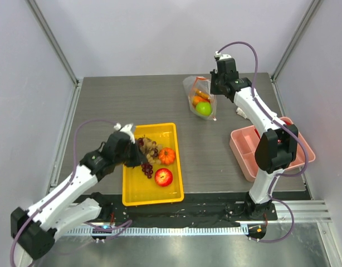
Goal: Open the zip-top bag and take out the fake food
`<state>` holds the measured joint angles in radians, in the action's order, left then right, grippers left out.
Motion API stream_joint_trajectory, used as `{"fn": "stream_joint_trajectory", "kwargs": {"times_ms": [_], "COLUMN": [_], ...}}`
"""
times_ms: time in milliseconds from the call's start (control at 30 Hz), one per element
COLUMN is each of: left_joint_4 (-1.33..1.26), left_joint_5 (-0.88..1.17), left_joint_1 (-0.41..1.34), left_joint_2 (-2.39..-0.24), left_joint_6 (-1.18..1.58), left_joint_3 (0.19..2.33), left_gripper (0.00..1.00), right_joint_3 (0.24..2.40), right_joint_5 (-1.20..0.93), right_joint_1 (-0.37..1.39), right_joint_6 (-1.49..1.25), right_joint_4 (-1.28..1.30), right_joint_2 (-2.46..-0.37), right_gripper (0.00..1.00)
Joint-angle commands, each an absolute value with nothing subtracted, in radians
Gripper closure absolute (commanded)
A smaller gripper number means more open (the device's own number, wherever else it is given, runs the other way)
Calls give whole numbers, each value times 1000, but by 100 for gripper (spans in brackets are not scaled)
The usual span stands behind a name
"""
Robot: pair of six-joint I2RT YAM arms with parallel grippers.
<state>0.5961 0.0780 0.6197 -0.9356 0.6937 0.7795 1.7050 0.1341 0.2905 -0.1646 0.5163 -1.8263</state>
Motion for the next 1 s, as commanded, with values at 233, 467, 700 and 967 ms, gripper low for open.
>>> {"fn": "stream_joint_trajectory", "kwargs": {"times_ms": [233,467,700,967], "left_joint_4": [575,581,369,-120], "left_joint_5": [32,57,159,379], "left_joint_1": [621,621,621,621], "left_joint_2": [-526,-593,-790,-1373], "left_joint_6": [1049,954,819,807], "left_joint_3": [403,529,751,1141], "left_gripper": [59,3,38,65], "right_joint_3": [1684,1687,1709,1724], "right_joint_5": [91,66,54,-35], "right_joint_1": [291,298,333,344], "right_joint_6": [-186,-192,-192,-308], "right_joint_4": [468,469,497,509], "right_joint_2": [-1775,-1769,-1750,-1732], "right_gripper": [99,98,98,99]}}
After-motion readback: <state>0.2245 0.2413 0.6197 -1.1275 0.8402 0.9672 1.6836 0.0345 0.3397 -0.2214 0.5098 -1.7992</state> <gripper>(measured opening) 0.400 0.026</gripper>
